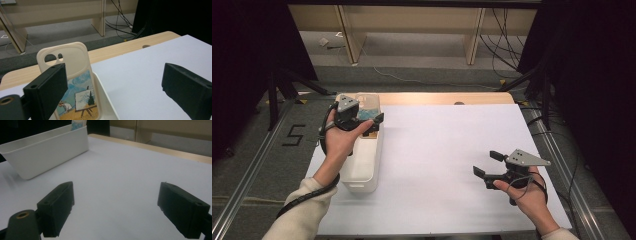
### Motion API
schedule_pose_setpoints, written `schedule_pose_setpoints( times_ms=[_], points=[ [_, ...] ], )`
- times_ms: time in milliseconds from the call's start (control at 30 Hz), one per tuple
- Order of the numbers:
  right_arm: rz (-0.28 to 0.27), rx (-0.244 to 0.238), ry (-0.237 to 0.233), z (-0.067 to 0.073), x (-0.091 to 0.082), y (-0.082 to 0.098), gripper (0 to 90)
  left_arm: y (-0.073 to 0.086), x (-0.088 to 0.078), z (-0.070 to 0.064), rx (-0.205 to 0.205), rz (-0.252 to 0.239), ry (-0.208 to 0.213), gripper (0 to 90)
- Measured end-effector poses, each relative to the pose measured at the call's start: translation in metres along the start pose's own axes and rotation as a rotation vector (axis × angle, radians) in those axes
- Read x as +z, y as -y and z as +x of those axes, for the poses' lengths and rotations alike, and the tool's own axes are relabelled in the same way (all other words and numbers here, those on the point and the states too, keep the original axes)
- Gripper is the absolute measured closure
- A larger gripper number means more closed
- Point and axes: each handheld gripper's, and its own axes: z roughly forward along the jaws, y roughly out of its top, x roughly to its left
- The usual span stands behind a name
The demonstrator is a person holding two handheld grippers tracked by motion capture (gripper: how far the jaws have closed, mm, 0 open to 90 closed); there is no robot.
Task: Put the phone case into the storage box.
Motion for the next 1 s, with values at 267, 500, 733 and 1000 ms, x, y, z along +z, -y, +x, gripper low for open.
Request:
schedule_pose_setpoints(
  times_ms=[267,500,733,1000],
  points=[
    [-0.002,0.003,0.002,0.000,0.000,0.000,14.9,0.005,-0.009,-0.003,0.003,0.003,0.021,6.7],
    [0.000,0.003,0.000,0.000,0.000,0.000,14.9,0.010,-0.016,-0.009,0.004,0.002,0.051,7.5],
    [-0.004,0.000,0.003,0.000,0.000,0.000,14.9,0.015,-0.025,-0.015,0.007,-0.011,0.087,7.8],
    [-0.006,0.001,0.003,0.000,0.000,-0.001,14.9,0.025,-0.034,-0.019,0.011,-0.007,0.110,8.2]
  ],
)
